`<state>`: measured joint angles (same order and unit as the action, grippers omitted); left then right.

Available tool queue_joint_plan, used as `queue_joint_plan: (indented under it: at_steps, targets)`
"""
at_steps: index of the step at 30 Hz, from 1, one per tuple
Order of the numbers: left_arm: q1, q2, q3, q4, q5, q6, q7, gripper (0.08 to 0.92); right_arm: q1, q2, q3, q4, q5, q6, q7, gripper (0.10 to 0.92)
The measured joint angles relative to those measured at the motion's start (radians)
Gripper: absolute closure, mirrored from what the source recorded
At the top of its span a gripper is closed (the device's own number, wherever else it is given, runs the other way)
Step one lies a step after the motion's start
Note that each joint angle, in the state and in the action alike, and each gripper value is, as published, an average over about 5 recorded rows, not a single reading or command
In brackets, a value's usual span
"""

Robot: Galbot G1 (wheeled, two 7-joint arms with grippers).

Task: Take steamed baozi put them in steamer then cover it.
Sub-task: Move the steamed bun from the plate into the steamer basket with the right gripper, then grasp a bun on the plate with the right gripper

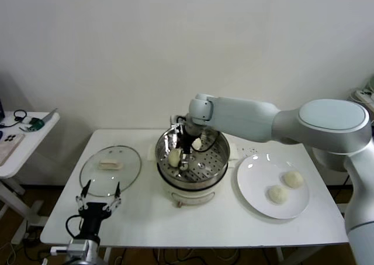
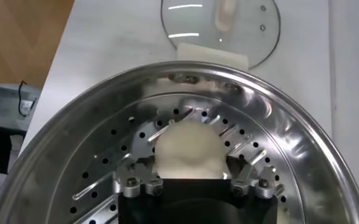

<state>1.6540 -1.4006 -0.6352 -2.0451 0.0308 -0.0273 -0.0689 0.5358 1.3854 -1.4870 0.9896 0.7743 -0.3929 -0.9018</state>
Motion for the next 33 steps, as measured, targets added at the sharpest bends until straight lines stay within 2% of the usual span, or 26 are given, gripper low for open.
queue_joint_plan:
  at_steps: [7, 12, 24, 33]
  targets:
    - [0.001, 0.000, -0.002, -0.002, 0.000, 0.000, 0.000, 0.177, 0.042, -0.039, 0.006, 0.036, -0.014, 0.016, -0.031, 0.203]
    - [-0.003, 0.000, -0.001, -0.003, 0.000, 0.000, -0.001, 0.177, 0.113, -0.123, -0.011, 0.102, -0.033, 0.041, -0.065, 0.203]
    - [-0.005, 0.002, -0.003, 0.005, -0.004, 0.001, -0.003, 0.177, 0.236, -0.477, -0.056, 0.325, -0.189, 0.105, -0.125, 0.203]
    - [0.005, -0.007, -0.010, 0.000, 0.001, 0.004, -0.003, 0.177, 0.130, -0.724, -0.010, 0.392, -0.390, 0.130, -0.141, 0.203]
